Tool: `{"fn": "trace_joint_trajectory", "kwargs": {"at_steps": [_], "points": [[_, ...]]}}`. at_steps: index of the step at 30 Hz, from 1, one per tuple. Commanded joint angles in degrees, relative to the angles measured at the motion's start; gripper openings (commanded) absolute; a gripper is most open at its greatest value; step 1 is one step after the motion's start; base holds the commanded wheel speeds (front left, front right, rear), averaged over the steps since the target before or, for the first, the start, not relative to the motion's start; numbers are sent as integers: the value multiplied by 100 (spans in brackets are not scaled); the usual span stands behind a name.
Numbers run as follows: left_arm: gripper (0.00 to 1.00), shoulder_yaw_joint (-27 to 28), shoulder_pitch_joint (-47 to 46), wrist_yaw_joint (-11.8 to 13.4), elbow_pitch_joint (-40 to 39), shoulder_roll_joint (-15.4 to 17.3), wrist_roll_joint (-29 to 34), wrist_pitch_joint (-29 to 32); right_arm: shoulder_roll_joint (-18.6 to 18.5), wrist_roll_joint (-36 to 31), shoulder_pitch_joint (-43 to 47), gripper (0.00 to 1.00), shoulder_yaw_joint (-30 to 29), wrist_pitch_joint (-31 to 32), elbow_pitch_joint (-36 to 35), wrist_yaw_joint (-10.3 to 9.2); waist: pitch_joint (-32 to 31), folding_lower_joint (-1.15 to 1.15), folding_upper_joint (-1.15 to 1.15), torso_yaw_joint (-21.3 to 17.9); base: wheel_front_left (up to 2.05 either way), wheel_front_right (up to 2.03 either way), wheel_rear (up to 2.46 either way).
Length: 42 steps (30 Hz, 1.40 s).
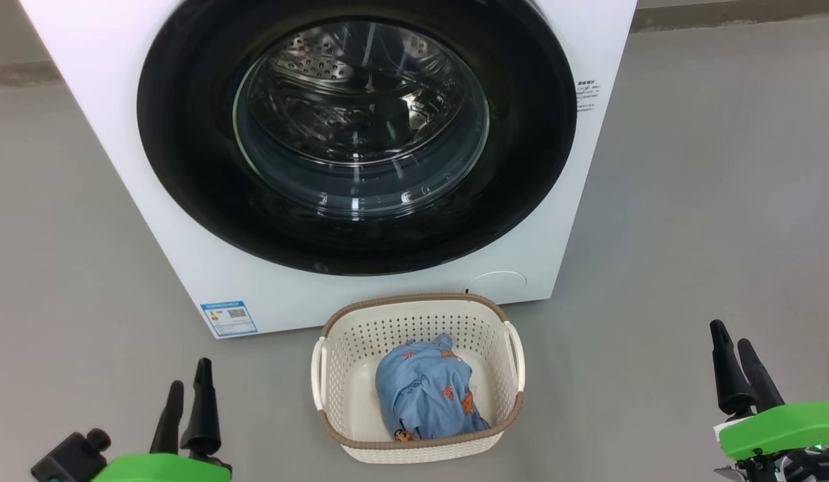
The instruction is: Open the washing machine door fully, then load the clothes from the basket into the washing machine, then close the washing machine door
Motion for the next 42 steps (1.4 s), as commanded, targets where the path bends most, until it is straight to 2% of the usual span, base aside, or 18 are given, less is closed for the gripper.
{"fn": "trace_joint_trajectory", "kwargs": {"at_steps": [1,18,42], "points": [[100,55,-288,-4,-173,83,245,-86,-125,-255,-58,100,19,-68,-207,18,-2,0,0,2,0,0,0],[100,-28,-398,-13,-129,82,1558,-386,-191,-1552,40,100,44,-250,-476,23,-1,0,0,-14,0,0,0],[100,-94,-556,-22,-40,71,3074,-767,-237,-3162,161,100,27,-530,-787,30,30,0,0,27,0,0,0]]}}
